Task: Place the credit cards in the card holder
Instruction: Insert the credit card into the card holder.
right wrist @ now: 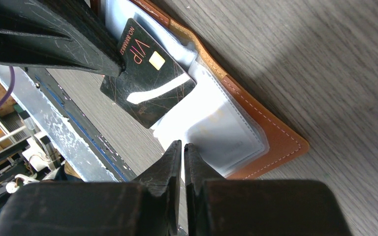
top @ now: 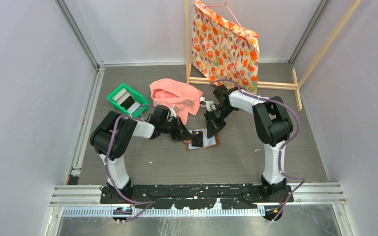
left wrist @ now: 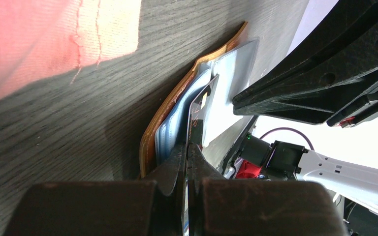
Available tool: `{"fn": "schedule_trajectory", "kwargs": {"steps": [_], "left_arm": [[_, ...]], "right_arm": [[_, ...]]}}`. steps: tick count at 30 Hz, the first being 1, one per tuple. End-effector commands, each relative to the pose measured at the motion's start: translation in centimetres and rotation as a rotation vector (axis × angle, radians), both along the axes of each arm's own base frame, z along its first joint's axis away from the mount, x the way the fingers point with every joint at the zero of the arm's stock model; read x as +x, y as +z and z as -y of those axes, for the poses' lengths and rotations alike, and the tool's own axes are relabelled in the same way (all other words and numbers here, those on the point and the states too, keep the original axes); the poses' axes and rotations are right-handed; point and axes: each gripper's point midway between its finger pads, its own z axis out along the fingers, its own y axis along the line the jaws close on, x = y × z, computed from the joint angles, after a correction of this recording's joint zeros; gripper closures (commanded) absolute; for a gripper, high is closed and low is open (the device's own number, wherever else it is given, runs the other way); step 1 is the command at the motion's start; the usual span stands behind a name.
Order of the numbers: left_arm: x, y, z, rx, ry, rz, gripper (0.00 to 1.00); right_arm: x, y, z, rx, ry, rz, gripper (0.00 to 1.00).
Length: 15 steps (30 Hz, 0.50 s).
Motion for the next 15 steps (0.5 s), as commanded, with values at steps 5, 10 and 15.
{"fn": "schedule_trajectory", "kwargs": {"steps": [5,10,15], "left_arm": [[1.0,0.45,0.64,-0.014,0.021,0.017,1.0],[1.23,0.83,0.85,-0.032,0.034,0.009,0.99],[0.83,0.6,0.99,-0.038,0.038,-0.059,0.99]], "right_arm": [[0.66,0.96,-0.42,0.012,0.005,0.025,0.89],[0.82,0.7,-0.16,-0.009,0.003,0.034,0.89],[0.81,0.78,-0.17,-0.008,0.003,0.035,0.89]]}}
